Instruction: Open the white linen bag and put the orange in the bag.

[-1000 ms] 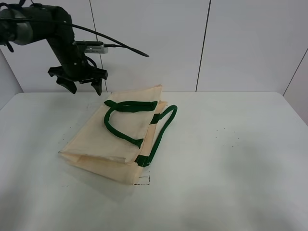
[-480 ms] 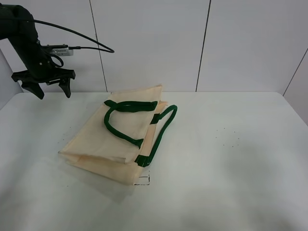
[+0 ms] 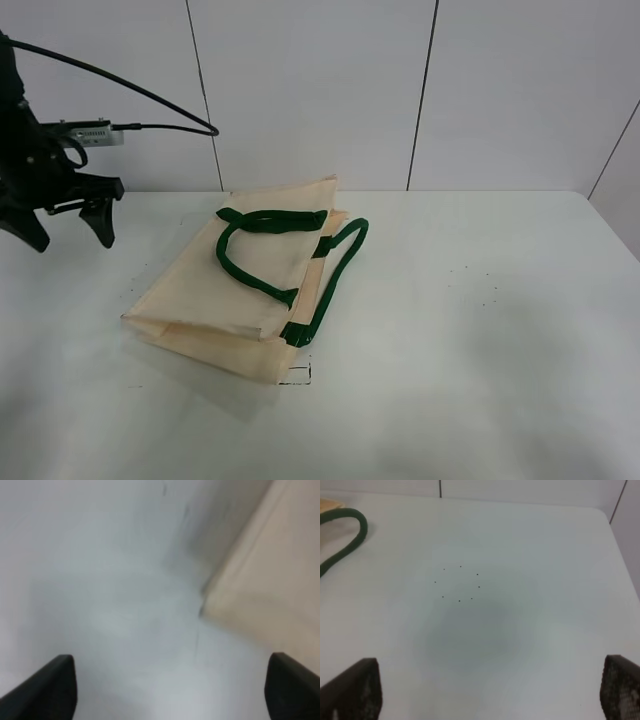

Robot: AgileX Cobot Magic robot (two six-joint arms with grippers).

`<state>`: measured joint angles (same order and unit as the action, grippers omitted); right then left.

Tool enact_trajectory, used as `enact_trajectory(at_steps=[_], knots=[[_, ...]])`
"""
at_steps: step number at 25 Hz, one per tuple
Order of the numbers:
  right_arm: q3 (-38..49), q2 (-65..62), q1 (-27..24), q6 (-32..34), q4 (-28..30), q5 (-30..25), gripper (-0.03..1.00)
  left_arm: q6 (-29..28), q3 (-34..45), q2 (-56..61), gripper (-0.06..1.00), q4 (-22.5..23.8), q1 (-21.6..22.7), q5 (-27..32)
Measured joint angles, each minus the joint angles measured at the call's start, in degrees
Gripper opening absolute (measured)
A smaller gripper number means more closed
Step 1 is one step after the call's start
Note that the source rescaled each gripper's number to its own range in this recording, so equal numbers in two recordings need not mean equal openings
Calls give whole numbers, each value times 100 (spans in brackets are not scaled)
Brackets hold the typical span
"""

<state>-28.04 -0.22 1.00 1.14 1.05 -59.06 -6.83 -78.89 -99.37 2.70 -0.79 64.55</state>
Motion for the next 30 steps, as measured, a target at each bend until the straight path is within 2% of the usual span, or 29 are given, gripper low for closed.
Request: enact_trajectory(at_steps=[10, 16, 21, 30], knots=[[0, 0, 0, 0, 0, 0, 100, 217, 3088, 2921, 97, 12, 0, -92], [0, 0, 0, 0, 0, 0, 100, 368, 4430, 5092, 97, 12, 0, -523], [0, 0, 0, 0, 0, 0, 100, 491, 4956, 6848, 97, -1, 0, -503], [0, 0, 0, 0, 0, 0, 100, 505, 5040, 9241, 97, -27, 0, -443]])
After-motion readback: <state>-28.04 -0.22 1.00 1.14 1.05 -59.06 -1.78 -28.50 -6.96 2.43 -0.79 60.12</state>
